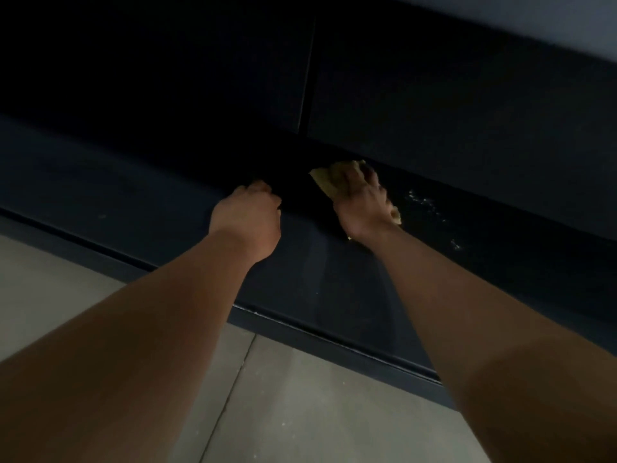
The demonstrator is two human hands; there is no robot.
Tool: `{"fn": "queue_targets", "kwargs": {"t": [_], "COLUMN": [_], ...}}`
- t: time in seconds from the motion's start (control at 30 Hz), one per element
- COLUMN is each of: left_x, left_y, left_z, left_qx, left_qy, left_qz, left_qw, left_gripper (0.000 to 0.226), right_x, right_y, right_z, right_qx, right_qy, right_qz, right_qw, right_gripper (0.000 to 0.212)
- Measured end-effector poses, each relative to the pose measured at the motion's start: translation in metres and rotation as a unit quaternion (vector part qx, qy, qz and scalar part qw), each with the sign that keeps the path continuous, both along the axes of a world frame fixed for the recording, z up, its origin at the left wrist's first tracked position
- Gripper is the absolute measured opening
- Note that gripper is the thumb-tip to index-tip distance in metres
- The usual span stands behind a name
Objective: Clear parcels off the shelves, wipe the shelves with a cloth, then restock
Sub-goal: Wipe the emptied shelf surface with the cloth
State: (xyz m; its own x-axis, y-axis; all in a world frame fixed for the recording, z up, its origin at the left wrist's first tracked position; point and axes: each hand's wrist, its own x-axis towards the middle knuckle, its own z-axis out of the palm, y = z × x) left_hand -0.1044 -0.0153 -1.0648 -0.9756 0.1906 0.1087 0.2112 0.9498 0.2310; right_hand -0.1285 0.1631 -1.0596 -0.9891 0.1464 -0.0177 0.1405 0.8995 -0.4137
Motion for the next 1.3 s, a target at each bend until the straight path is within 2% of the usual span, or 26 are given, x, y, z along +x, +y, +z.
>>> {"fn": "queue_targets", "kwargs": {"t": [0.1,0.23,0.57,0.73,0.87,0.97,1.1,1.3], "left_x": [-0.002,-0.005,-0.01,-0.008,-0.003,0.005,0.023,0.051], "left_y": [0.003,0.024,0.06,0.065,0.066,0.068,0.063,0.05], "left_z": [-0.004,-0.006,-0.015,-0.011,-0.008,-0.005,-0.005,-0.002], "left_qx": [0.015,0.02,-0.007,-0.036,-0.051,-0.05,-0.031,-0.015], "left_qy": [0.003,0.027,0.012,-0.04,-0.074,-0.078,-0.089,-0.092], "left_qz": [-0.03,-0.078,-0.06,-0.054,-0.042,-0.04,-0.053,-0.05], "left_qw": [0.999,0.996,0.998,0.997,0.995,0.995,0.994,0.994], "left_gripper": [0.037,0.035,0.04,0.047,0.048,0.046,0.047,0.047], "right_x": [-0.003,-0.02,-0.027,-0.006,0.02,0.04,0.069,0.099], "right_y": [0.003,0.011,0.04,0.065,0.091,0.107,0.1,0.042], "right_z": [-0.009,-0.012,-0.005,0.004,0.001,-0.007,-0.013,-0.014], "right_qx": [0.039,0.121,0.117,0.031,0.025,0.076,0.096,0.106], "right_qy": [0.005,-0.038,-0.075,-0.106,-0.117,-0.149,-0.162,-0.142], "right_qz": [0.096,0.123,-0.016,-0.133,-0.212,-0.225,-0.255,-0.188], "right_qw": [0.995,0.984,0.99,0.985,0.97,0.96,0.948,0.966], "right_gripper": [0.052,0.055,0.054,0.057,0.056,0.055,0.056,0.058]}}
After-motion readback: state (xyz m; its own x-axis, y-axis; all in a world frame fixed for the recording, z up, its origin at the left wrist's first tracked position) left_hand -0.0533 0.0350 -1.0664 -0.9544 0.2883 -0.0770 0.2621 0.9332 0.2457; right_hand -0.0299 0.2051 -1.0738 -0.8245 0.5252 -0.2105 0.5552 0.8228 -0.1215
